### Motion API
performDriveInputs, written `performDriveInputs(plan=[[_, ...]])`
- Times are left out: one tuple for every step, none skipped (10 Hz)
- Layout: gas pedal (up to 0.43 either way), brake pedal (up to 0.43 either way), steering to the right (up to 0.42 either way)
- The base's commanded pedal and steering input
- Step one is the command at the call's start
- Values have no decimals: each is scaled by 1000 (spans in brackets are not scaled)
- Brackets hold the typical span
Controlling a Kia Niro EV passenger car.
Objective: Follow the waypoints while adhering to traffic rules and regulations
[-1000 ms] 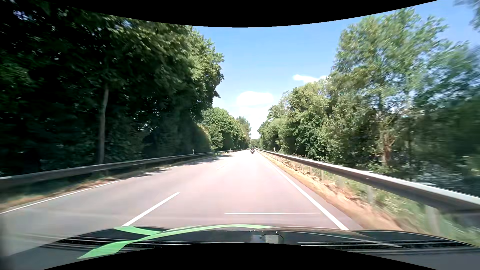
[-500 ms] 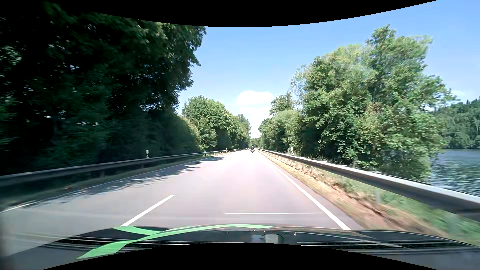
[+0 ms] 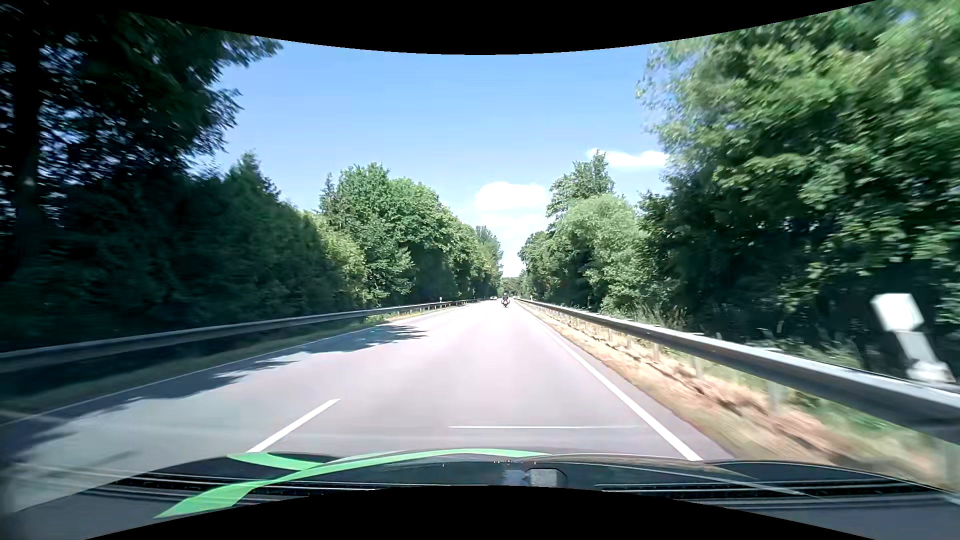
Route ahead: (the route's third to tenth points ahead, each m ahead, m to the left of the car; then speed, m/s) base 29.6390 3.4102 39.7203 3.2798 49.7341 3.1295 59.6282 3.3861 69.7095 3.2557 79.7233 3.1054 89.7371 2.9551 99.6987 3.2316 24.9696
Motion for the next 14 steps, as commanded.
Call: performDriveInputs(plan=[[319, 0, -4], [331, 0, -4], [331, 0, -4], [339, 0, -4], [339, 0, -4], [350, 0, -4], [358, 0, -4], [358, 0, -4], [331, 0, -4], [280, 0, -4], [280, 0, -4], [280, 0, -4], [287, 0, -3], [311, 0, -3]])
